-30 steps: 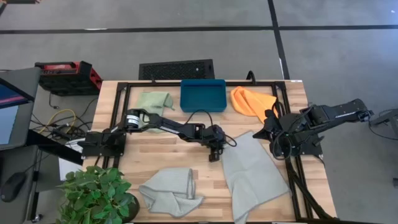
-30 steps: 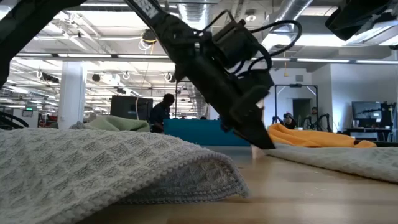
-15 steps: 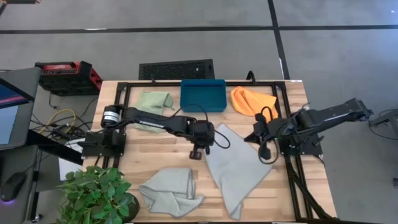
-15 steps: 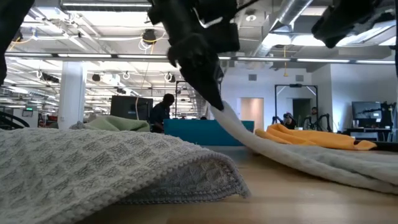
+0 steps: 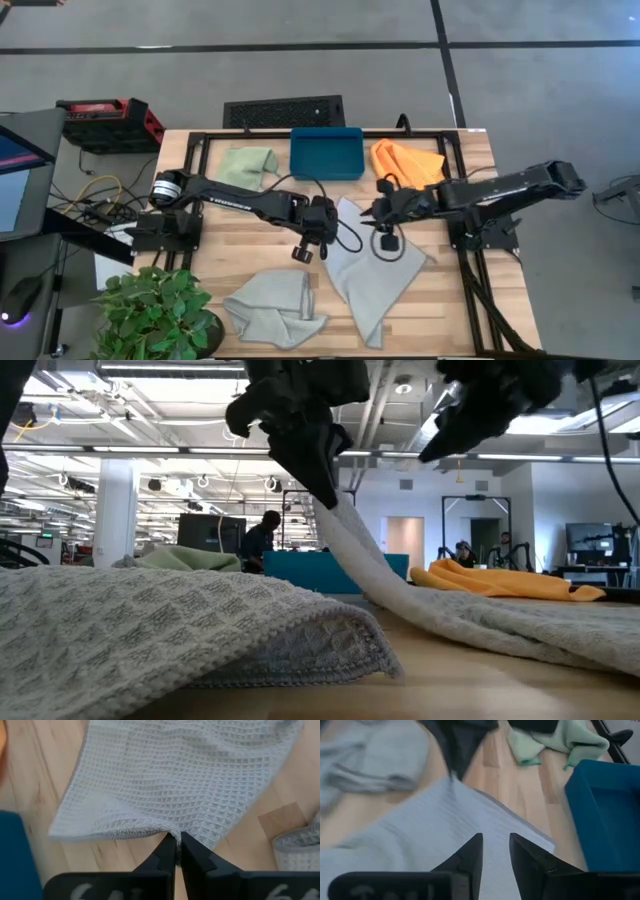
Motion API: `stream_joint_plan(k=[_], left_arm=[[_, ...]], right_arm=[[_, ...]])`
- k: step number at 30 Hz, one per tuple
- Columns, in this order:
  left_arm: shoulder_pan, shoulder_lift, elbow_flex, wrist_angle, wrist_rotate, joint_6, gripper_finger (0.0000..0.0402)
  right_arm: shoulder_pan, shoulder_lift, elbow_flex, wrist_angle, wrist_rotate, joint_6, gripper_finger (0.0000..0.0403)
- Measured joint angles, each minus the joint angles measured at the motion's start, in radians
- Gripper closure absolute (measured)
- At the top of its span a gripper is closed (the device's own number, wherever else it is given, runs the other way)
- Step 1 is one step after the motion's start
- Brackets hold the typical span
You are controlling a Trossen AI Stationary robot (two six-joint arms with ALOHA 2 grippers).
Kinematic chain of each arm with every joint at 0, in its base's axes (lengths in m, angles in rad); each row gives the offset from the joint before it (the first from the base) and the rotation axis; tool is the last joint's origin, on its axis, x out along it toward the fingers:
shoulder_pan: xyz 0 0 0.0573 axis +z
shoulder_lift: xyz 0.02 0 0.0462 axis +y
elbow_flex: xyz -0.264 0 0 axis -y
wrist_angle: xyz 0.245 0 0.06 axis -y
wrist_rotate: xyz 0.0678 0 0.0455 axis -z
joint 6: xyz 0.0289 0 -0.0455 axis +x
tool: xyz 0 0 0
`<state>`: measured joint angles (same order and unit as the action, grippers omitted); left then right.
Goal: Fold microfiber towels
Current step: Fold the right gray towel
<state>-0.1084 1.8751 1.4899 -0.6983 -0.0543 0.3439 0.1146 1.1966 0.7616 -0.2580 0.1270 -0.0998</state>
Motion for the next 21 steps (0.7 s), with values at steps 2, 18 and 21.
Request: stream_joint_plan(k=[2,18,21], left_arm=[[-0.009,0.000,0.000,0.000,-0.010,0.012,0.0399],[-0.019,0.000,0.001,-0.046,-0.014,-0.021,0.0399],[-0.021,0.000,0.001,-0.084,-0.027,-0.049,0.0399]], right_arm=[[-0.017,0.045,0.000,0.023,-0.022,-0.074,0.0283],[-0.129,0.391,0.190,0.077,-0.162,-0.405,0.0286],[-0.141,0.420,0.234,0.036,-0.201,-0.433,0.0286]])
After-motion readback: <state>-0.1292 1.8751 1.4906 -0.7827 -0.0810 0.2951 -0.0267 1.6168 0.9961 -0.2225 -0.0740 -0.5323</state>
